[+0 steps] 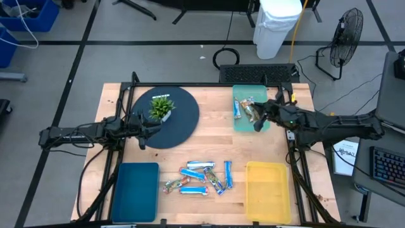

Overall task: Pick and place Granola Bars by type
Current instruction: Put the yellow granola bar into the green bin

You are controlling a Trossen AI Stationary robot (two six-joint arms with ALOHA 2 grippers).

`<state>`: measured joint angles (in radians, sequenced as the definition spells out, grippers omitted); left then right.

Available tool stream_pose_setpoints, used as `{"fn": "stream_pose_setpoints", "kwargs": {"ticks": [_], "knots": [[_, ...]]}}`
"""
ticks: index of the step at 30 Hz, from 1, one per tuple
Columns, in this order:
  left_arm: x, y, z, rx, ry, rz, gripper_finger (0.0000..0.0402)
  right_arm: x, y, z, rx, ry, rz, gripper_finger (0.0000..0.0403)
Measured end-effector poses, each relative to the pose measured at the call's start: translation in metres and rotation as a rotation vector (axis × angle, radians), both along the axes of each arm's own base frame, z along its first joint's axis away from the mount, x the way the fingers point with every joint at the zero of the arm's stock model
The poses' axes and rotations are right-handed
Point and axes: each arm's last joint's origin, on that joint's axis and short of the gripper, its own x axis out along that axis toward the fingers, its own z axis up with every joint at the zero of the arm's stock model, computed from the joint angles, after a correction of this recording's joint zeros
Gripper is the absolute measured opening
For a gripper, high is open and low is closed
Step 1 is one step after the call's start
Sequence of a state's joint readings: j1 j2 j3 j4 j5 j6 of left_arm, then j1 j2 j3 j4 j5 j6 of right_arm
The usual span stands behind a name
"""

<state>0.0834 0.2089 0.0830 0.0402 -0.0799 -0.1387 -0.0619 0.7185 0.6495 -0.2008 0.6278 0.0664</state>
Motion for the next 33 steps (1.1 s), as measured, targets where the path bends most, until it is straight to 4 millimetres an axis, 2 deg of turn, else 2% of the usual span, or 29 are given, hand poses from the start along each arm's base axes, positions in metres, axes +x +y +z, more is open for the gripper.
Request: {"fn": "stream_pose_setpoints", "kwargs": {"ticks": [10,16,33], "knots": [[0.000,0.000,0.000,0.000,-0.001,-0.001,0.0131,0.006,-0.021,-0.010,-0.006,0.086,-0.115,0.0011],[0.000,0.000,0.000,0.001,-0.001,-0.001,0.0132,0.006,-0.022,-0.010,-0.007,0.089,-0.121,0.0035],[0.000,0.000,0.000,0.001,-0.001,-0.001,0.0131,0.006,-0.022,-0.010,-0.004,0.087,-0.121,0.0069]]}}
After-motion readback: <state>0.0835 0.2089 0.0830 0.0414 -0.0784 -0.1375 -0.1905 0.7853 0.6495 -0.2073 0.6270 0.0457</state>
